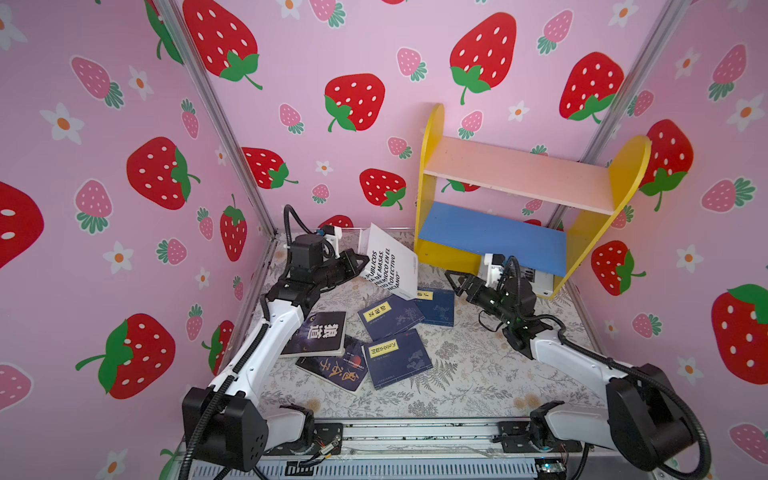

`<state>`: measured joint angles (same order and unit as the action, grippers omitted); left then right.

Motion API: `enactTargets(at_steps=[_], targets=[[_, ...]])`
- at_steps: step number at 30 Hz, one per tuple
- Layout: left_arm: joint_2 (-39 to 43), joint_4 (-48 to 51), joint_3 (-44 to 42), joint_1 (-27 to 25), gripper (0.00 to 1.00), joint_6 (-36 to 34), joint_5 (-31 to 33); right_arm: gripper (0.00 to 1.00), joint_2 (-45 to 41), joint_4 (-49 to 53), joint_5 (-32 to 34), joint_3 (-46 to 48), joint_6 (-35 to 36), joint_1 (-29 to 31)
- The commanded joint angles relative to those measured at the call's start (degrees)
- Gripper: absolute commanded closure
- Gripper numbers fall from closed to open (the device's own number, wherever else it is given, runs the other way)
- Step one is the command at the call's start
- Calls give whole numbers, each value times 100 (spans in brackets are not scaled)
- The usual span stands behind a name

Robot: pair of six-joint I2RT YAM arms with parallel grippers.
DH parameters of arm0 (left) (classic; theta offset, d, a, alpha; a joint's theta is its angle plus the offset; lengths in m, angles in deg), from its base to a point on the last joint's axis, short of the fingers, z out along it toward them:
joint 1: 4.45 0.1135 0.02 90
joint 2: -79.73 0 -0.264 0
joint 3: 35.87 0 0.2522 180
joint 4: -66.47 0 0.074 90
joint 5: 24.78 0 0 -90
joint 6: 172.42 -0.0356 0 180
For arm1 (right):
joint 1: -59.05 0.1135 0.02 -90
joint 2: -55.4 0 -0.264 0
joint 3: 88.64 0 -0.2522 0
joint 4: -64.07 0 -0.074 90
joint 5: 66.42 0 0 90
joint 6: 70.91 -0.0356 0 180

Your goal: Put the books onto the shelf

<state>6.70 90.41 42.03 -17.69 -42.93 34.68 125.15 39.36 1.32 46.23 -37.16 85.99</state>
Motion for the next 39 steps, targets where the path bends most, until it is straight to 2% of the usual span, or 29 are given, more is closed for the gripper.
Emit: enactTargets(at_steps=[1,4,8,11,14,20,29,30,33,35,39], targets=[[64,-165,391,-478,100,272,-118,0,-499,-285,-869,379,-360,-256],[-45,-216,575,-846,100,348,-77,0,-735,-213,-1307,656,-457,-533],[-257,-499,525,-1288,100,504,18,0,-1283,32,-1417,1183,-637,-1009],[-474,-837,298,-1575,100,686,159,0,-1911,1083,-1067,1248,-88,-1224],[-782,-1427,-36,-1828,100,988,236,0,-2124,1807,-868,1264,341,-1259],[-1694,-1827,-152,-2241,100,1121,381,0,-1791,1827,-452,1644,451,-1269],[-2264,-1868,-600,-2298,100,1080,542,1,-826,2002,200,1870,853,-1266],[-2343,-1830,-630,-2303,96,1077,544,1,-781,1987,226,1885,882,-1266],[-2506,-1817,-720,-2298,66,1010,553,2,-684,1982,309,1892,948,-1266],[-2585,-1714,-732,-2289,52,864,606,2,-645,2002,394,1906,974,-1269],[-2747,-1441,-693,-2248,43,601,668,3,-549,2034,481,1900,1031,-1269]])
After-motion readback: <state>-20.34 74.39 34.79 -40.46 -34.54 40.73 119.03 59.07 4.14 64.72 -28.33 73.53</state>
